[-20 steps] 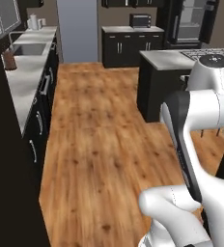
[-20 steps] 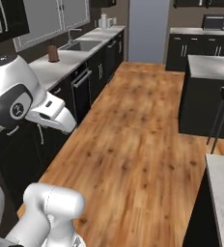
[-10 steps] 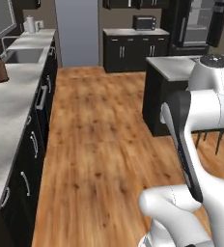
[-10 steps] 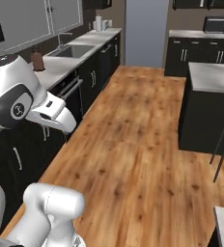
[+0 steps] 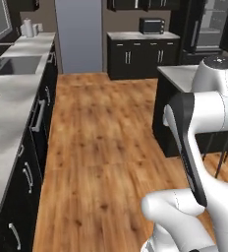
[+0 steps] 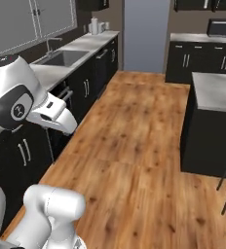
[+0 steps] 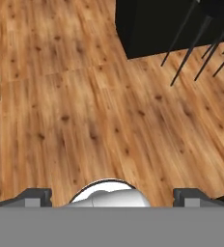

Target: There is a bowl on the dining counter. Grab a lemon wedge from the fridge and place it in the bowl. Then get the liquor bottle and glass cup from the cabinet and place them next to the bowl.

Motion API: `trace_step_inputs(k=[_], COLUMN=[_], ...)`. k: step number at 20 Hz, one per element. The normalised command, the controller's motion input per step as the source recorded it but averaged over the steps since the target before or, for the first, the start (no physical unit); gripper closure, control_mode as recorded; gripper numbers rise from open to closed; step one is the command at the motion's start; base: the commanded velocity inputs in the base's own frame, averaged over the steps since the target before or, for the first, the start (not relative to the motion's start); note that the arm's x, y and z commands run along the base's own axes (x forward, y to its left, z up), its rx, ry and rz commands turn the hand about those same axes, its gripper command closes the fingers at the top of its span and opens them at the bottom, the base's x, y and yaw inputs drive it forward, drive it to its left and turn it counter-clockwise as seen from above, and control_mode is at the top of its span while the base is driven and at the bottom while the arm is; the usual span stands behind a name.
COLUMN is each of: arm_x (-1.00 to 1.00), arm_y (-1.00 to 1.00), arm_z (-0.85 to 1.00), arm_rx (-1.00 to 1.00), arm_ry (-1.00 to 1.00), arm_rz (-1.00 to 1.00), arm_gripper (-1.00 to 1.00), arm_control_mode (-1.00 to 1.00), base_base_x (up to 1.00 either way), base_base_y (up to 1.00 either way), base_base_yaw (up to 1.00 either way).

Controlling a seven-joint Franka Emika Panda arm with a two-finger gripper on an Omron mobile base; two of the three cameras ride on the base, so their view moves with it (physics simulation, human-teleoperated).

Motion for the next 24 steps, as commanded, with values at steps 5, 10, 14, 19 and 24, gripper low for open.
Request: trace_step_inputs(k=[5, 10, 14, 19, 24], arm_x=[0.00, 0.00, 0.00, 0.00, 0.00], arm_y=[0.00, 0.00, 0.00, 0.00, 0.00], arm_z=[0.00, 0.00, 0.00, 0.00, 0.00], arm_rx=[0.00, 0.00, 0.00, 0.00, 0.00], arm_ry=[0.00, 0.00, 0.00, 0.00, 0.00], arm_rz=[0.00, 0.00, 0.00, 0.00, 0.00], arm_gripper=[-1.00, -1.00, -1.00, -1.00, -1.00], arm_control_mode=[1.00, 1.00, 1.00, 1.00, 1.00], base_base_x=[1.00, 1.00, 1.00, 1.00, 1.00], base_base_y=[0.00, 0.00, -0.01, -0.01, 0.00], base_base_yaw=[0.00, 0.00, 0.00, 0.00, 0.00])
